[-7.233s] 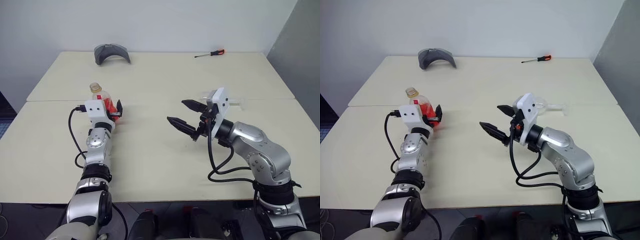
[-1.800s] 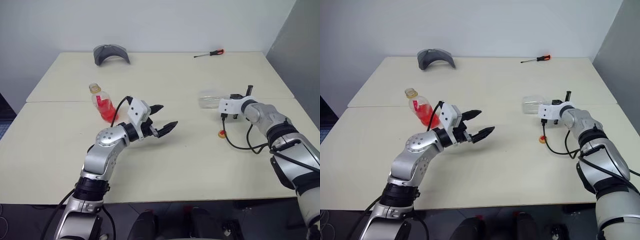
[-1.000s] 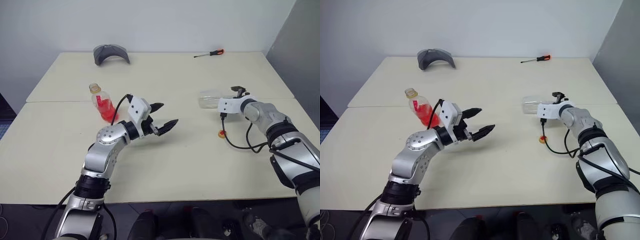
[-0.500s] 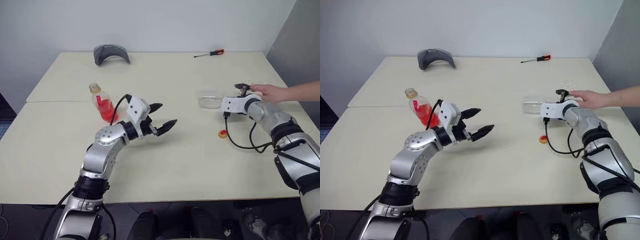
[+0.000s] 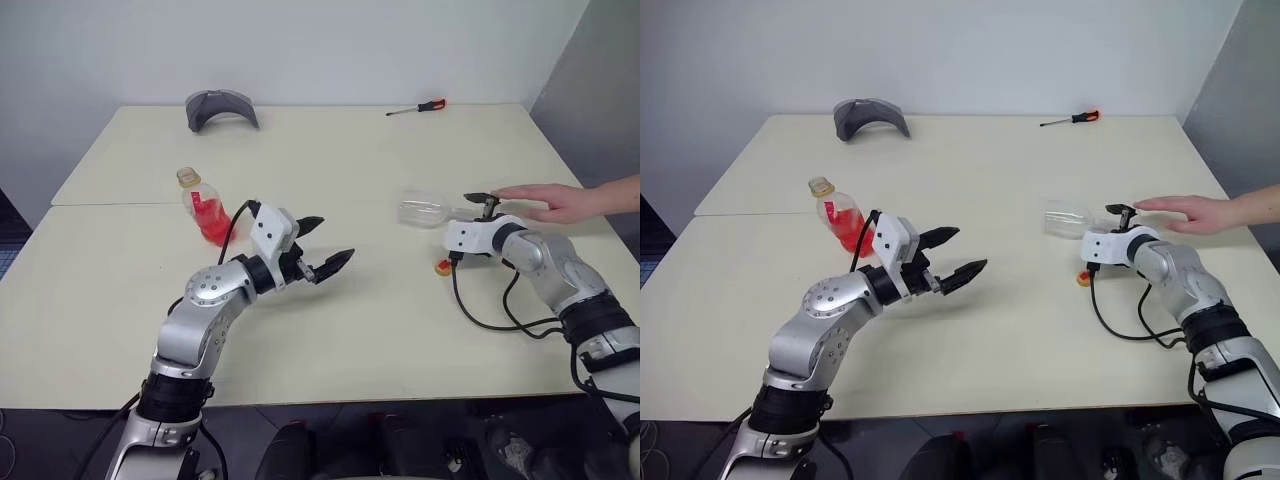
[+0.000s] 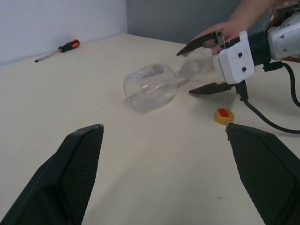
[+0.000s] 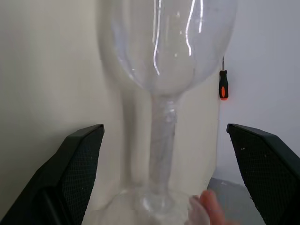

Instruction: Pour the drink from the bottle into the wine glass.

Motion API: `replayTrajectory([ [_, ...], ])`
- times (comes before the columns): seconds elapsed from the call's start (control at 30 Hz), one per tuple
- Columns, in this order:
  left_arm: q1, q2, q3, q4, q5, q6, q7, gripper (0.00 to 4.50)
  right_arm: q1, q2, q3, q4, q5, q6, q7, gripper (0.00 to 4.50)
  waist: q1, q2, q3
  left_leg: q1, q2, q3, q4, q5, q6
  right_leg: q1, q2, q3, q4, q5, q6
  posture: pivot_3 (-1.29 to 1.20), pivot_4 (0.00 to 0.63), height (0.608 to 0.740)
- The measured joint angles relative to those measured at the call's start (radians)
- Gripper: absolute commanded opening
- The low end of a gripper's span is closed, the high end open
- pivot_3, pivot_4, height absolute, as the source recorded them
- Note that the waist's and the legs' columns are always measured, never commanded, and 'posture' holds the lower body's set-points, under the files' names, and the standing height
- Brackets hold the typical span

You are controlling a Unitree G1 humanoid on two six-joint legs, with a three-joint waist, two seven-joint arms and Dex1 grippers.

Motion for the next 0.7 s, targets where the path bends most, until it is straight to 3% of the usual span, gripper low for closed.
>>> replayTrajectory([
  [0.3, 0.005, 0.004, 0.006, 0.008, 0.001, -0.008, -0.003, 4.50, -0.159, 0.048, 0.050, 0.323, -0.047, -0.040, -0.099, 4.47, 0.000, 0.000, 0.000, -0.001, 0.000, 0.001, 0.000, 0.000, 0.000, 0.000, 0.000, 0.000, -0.002, 0.000, 0.000, 0.00, 0.150, 0.740],
  [0.33, 0.013, 0.005, 0.006, 0.007, 0.001, -0.008, -0.003, 4.50, -0.168, 0.051, 0.051, 0.348, -0.048, -0.043, -0.104, 4.30, 0.000, 0.000, 0.000, -0.001, 0.000, 0.001, 0.000, 0.000, 0.000, 0.000, 0.000, 0.000, -0.002, 0.000, 0.000, 0.00, 0.150, 0.740],
  [0.43, 0.016, 0.007, 0.008, 0.007, 0.001, -0.008, -0.003, 4.50, -0.193, 0.058, 0.058, 0.401, -0.046, -0.059, -0.091, 3.61, 0.000, 0.000, 0.000, -0.001, 0.000, 0.000, 0.000, 0.000, 0.000, 0.000, 0.000, 0.000, -0.002, 0.000, 0.000, 0.00, 0.150, 0.740],
  [0.7, 0.014, 0.009, 0.013, 0.007, 0.001, -0.008, 0.000, 4.50, -0.209, 0.063, 0.078, 0.450, -0.053, -0.096, -0.117, 0.82, -0.001, 0.000, 0.000, -0.001, 0.000, 0.001, 0.000, 0.000, 0.000, 0.000, 0.000, 0.000, -0.001, 0.000, 0.000, 0.00, 0.150, 0.740],
])
